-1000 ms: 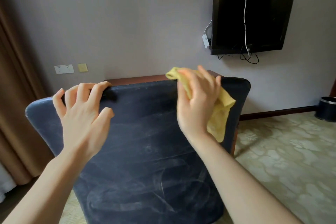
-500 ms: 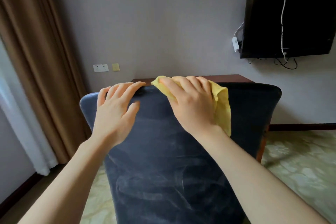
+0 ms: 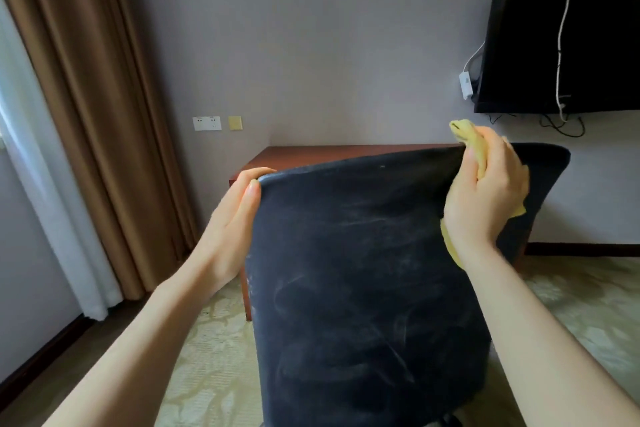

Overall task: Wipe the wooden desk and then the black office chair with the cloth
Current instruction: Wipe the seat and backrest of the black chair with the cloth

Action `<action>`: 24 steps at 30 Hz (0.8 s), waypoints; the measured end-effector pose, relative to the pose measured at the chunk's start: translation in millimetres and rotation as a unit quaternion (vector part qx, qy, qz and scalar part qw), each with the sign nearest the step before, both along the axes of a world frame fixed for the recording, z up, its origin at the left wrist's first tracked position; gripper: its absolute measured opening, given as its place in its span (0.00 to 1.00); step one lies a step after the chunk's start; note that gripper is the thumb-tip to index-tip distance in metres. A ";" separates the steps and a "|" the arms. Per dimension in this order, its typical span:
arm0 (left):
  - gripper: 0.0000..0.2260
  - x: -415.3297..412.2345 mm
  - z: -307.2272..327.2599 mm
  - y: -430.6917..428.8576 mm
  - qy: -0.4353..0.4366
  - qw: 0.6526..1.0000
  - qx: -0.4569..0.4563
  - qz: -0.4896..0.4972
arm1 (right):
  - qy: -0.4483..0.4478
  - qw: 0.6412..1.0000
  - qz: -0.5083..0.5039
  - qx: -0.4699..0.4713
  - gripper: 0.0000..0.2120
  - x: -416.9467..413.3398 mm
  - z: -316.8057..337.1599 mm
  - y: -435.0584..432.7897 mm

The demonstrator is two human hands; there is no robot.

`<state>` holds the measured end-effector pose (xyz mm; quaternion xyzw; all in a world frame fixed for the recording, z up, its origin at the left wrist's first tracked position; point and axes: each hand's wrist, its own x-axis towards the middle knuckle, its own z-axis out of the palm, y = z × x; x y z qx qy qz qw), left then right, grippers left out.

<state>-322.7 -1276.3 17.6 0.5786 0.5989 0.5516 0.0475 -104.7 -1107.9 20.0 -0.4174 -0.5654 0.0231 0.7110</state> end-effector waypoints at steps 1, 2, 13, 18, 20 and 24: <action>0.20 7.7 -3.0 1.5 -0.034 0.999 0.009 -0.025 | 0.036 0.999 0.021 -0.020 0.17 -2.5 3.9 -0.1; 0.21 13.1 -5.9 3.8 -0.057 0.997 0.020 -0.042 | 0.068 0.996 0.041 -0.034 0.16 -7.7 7.5 -1.9; 0.28 49.0 -13.1 18.3 -0.178 0.974 0.076 -0.120 | -0.038 0.989 0.093 0.108 0.14 -99.4 -7.5 -90.0; 0.30 47.7 -9.0 8.9 -0.181 0.975 0.076 -0.108 | -0.184 0.960 0.103 0.182 0.17 -104.8 -23.8 -94.9; 0.32 45.8 -7.6 8.7 -0.183 0.978 0.064 -0.081 | -0.236 0.937 0.124 0.226 0.18 -90.2 -23.7 -80.1; 0.28 53.2 -7.7 16.2 -0.179 0.977 0.107 -0.035 | -0.246 0.934 0.100 0.237 0.18 -56.3 -18.2 -46.7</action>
